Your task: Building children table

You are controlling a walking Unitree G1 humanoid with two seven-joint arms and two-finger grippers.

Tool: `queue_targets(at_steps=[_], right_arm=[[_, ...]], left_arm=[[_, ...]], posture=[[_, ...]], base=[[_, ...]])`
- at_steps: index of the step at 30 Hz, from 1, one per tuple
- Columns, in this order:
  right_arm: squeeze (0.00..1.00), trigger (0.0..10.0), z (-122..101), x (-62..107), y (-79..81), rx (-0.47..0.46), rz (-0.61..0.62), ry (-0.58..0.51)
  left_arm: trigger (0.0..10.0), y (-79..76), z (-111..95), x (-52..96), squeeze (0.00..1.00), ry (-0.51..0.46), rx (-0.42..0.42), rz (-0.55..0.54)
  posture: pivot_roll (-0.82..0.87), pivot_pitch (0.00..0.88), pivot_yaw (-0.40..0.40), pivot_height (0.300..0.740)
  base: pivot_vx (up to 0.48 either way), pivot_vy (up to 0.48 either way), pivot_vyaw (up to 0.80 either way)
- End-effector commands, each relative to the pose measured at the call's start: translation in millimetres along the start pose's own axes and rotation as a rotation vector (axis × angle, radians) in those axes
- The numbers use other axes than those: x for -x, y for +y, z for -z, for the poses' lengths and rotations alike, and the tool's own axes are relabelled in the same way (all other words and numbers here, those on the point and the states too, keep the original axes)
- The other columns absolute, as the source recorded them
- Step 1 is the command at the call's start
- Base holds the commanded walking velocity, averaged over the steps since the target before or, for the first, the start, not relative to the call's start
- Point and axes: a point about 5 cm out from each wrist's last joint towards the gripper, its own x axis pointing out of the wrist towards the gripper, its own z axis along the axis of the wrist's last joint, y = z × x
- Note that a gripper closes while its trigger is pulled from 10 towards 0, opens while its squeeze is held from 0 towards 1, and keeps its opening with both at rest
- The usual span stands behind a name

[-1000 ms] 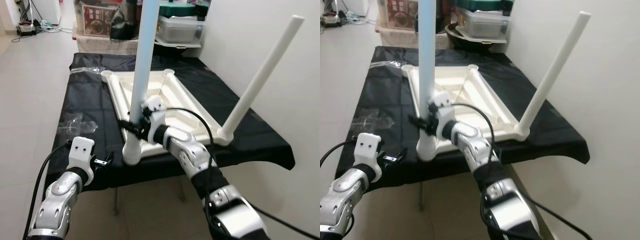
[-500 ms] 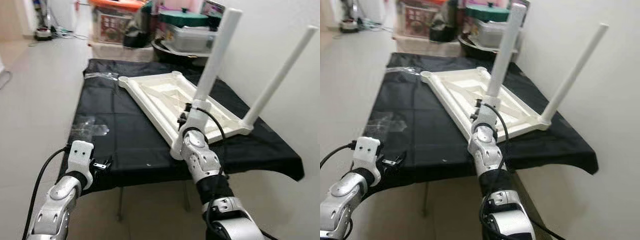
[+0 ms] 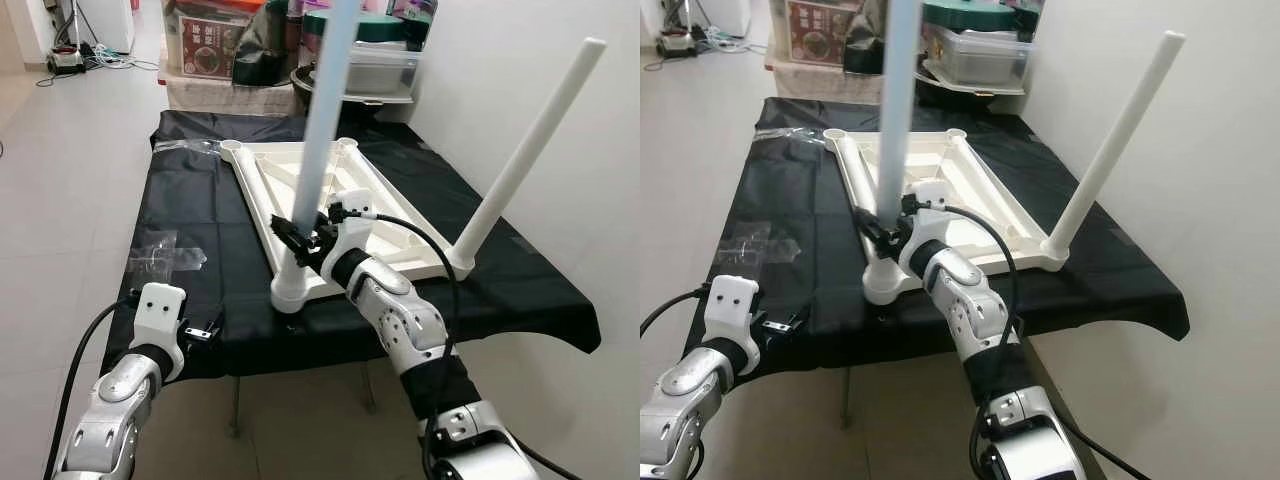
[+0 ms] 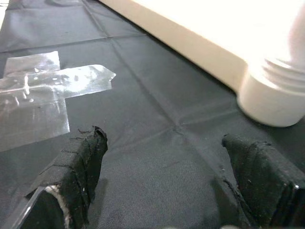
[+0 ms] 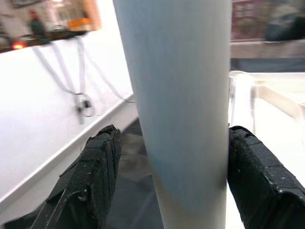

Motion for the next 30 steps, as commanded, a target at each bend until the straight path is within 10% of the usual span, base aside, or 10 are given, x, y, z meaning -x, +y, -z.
queue_targets(at_steps=[1,15,16,24,30], right_arm=[[0.0,10.0,3.0,-0.9,8.3,0.012,-0.061,0.019],[0.0,10.0,27.9,-20.1,-11.0,0.233,-0.058,0.166],[0.0,0.0,22.9,-23.1,-19.7,0.197,0.053,0.156],[0.0,0.0,34.7,16.2,-83.4,0.001,0.948,0.216],[0.0,0.0,57.1,31.2,-70.7,-0.004,1.046,0.227]], left_arm=[[10.0,-3.3,0.0,0.4,0.0,0.003,0.005,0.008],[10.0,2.6,-2.0,7.5,0.0,-0.003,-0.006,-0.011],[10.0,2.4,-1.1,8.8,0.0,-0.001,-0.006,-0.013],[10.0,1.6,0.8,10.7,0.0,0.003,-0.005,-0.013],[10.0,-1.3,-0.5,7.0,0.0,0.003,-0.004,0.0]], posture=[[0.15,0.0,-0.183,0.74],[0.2,0.0,-0.213,0.74],[0.22,0.0,-0.226,0.74],[0.21,0.0,-0.215,0.74],[0.19,0.0,-0.197,0.74]], base=[[0.0,0.0,0.0],[0.0,0.0,0.0],[0.0,0.0,0.0],[0.0,0.0,0.0],[0.0,0.0,0.0]])
